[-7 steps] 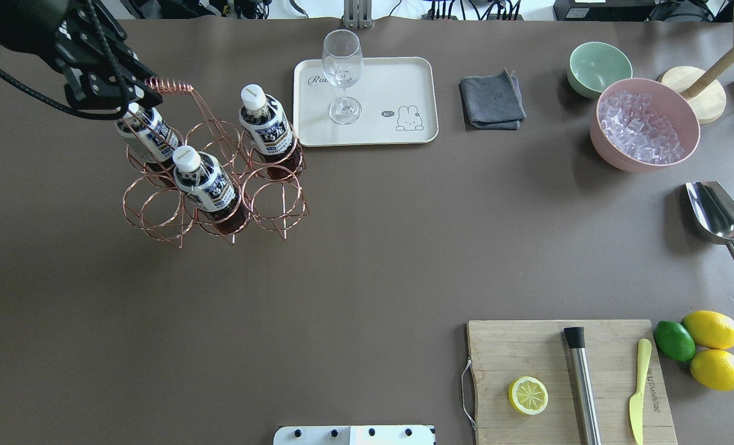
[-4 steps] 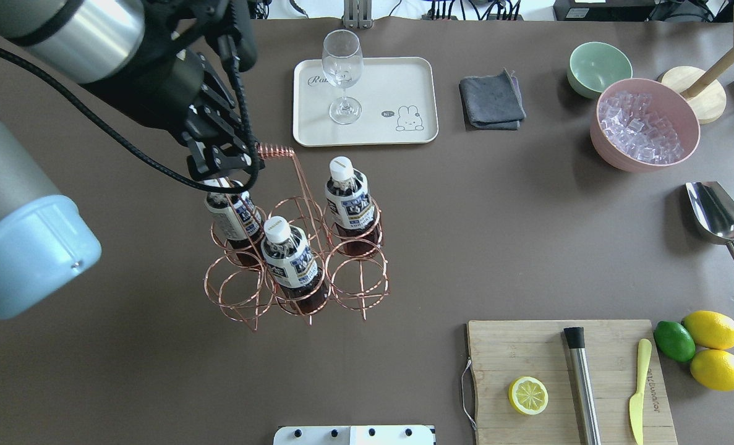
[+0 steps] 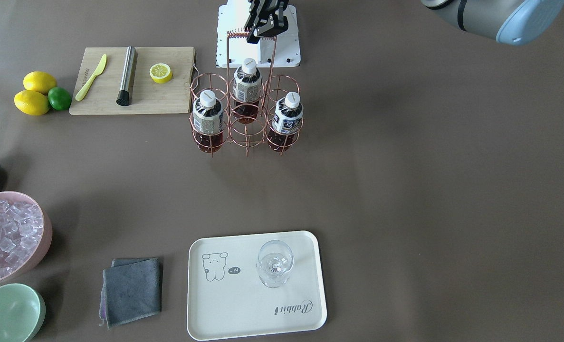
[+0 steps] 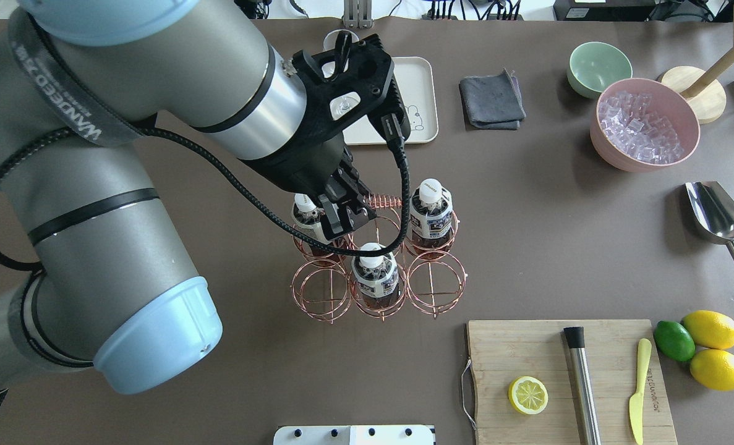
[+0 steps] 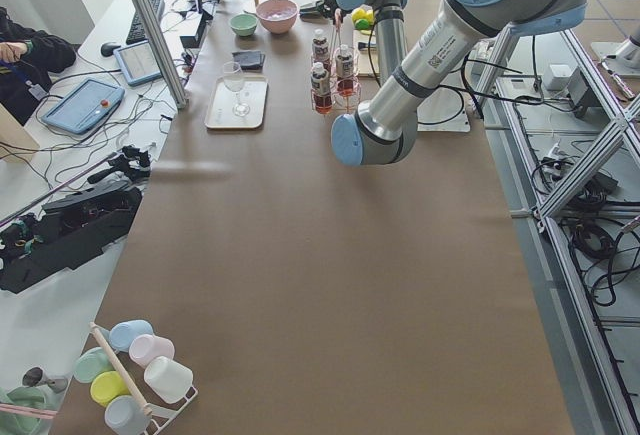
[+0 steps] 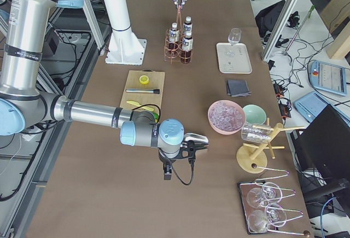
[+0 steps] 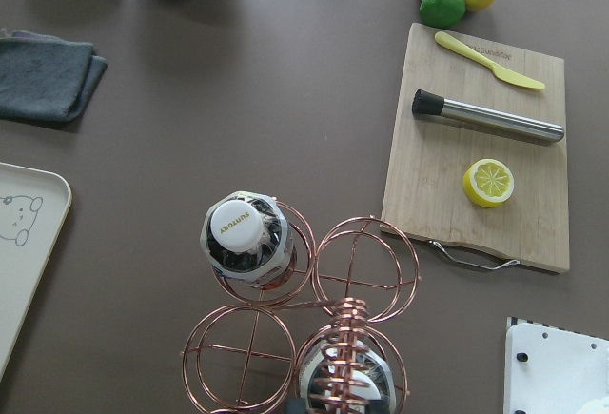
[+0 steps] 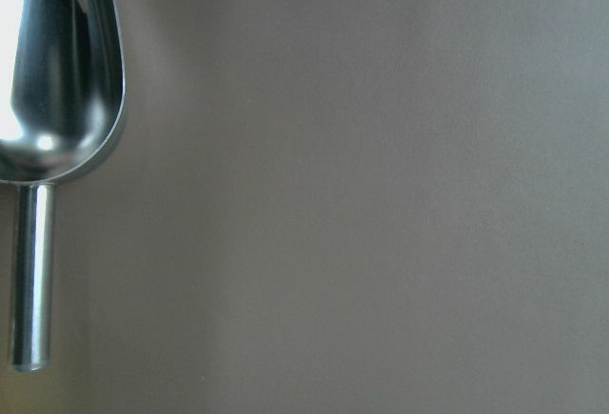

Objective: Take tea from basket to plate

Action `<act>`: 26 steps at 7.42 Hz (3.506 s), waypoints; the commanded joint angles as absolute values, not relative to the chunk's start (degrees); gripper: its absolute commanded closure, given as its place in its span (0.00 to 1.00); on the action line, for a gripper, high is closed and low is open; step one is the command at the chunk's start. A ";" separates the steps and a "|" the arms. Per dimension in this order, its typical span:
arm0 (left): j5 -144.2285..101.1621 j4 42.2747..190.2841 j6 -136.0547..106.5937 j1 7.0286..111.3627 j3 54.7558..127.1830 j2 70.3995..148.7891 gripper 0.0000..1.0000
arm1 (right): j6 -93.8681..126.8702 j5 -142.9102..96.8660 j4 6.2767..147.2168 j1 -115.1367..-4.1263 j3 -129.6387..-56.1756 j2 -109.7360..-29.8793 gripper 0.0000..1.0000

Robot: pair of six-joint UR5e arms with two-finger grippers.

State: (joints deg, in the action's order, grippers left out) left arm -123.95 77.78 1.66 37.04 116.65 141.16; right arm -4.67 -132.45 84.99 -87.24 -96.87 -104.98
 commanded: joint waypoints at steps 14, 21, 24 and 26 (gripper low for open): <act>-122.78 78.40 5.89 37.17 114.70 138.52 1.00 | -4.75 -134.47 84.46 -87.19 -96.41 -104.86 0.00; -123.14 78.49 7.03 38.76 115.31 136.58 1.00 | 36.83 -146.42 103.52 -75.09 -103.80 -81.88 0.00; -122.96 78.49 6.77 38.67 115.40 136.67 1.00 | 64.78 -146.43 103.53 -61.57 -103.80 -66.49 0.00; -123.31 78.31 6.51 38.67 116.36 137.28 1.00 | 75.54 -145.90 103.36 -54.87 -103.45 -60.67 0.00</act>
